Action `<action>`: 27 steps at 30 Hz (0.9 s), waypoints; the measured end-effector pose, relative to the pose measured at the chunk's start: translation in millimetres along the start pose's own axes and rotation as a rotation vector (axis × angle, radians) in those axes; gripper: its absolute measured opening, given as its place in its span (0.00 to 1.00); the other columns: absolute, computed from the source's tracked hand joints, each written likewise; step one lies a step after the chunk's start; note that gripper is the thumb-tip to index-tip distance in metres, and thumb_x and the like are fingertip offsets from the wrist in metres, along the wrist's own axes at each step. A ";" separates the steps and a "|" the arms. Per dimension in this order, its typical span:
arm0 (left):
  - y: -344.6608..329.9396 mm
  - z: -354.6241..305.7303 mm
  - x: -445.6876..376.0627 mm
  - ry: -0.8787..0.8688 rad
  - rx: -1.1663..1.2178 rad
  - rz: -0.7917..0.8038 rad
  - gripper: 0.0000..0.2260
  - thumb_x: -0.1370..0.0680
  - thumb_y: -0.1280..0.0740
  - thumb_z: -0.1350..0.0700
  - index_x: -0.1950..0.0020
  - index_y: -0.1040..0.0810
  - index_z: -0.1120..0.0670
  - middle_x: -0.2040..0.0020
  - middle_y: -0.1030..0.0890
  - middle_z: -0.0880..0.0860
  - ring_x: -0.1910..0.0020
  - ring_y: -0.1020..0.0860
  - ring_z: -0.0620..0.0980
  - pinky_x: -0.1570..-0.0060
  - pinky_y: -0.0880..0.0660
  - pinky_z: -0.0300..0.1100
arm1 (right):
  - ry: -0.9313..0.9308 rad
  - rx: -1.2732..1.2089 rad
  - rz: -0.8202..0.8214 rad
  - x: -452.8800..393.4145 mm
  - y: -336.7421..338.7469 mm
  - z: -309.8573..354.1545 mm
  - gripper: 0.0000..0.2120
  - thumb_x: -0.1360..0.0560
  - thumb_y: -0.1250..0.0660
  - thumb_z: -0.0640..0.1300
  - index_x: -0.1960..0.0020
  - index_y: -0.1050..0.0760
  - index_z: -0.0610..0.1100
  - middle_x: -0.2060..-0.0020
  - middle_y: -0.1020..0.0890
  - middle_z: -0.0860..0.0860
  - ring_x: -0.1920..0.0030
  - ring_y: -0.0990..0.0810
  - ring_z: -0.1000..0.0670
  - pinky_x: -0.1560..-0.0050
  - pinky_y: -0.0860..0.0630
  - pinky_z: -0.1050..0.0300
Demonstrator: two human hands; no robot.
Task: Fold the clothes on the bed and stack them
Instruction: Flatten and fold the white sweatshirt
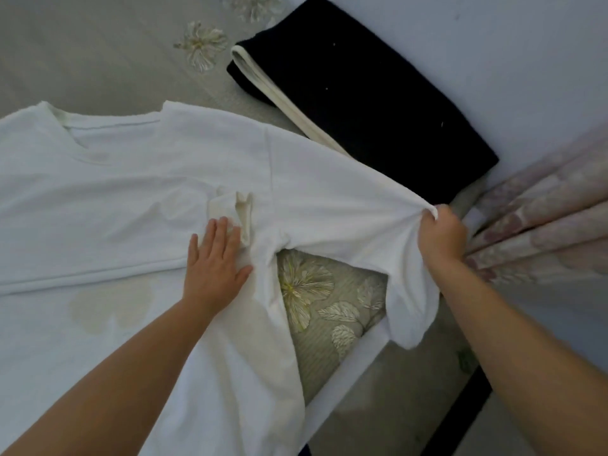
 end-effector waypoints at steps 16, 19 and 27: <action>-22.3 -56.9 -40.7 -0.049 -0.134 0.305 0.34 0.22 0.49 0.40 0.25 0.63 0.55 0.25 0.64 0.58 0.26 0.64 0.55 0.29 0.61 0.48 | 0.004 0.000 0.235 -26.5 -1.6 -59.1 0.20 0.26 0.34 0.51 0.42 0.30 0.37 0.49 0.24 0.42 0.45 0.26 0.40 0.48 0.31 0.50; -16.2 -57.5 -44.2 -0.072 -0.081 0.319 0.34 0.22 0.45 0.42 0.25 0.61 0.54 0.25 0.62 0.57 0.26 0.62 0.55 0.29 0.58 0.48 | 0.030 0.002 0.212 6.1 -5.2 -72.8 0.16 0.22 0.40 0.45 0.67 0.37 0.41 0.72 0.32 0.49 0.63 0.30 0.45 0.66 0.43 0.55; 34.1 -20.6 -10.6 -0.118 0.154 0.065 0.26 0.21 0.40 0.57 0.26 0.45 0.60 0.25 0.46 0.58 0.25 0.50 0.54 0.30 0.52 0.44 | 0.272 -0.196 0.072 56.3 29.2 34.2 0.22 0.22 0.41 0.40 0.71 0.45 0.46 0.76 0.39 0.51 0.74 0.42 0.55 0.73 0.40 0.66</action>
Point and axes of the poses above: each hand's wrist, its own x-axis away from the middle knuckle, its own y-axis out of the back of the hand, z = x × y, the point moved 3 cm from there along -x, towards the middle knuckle
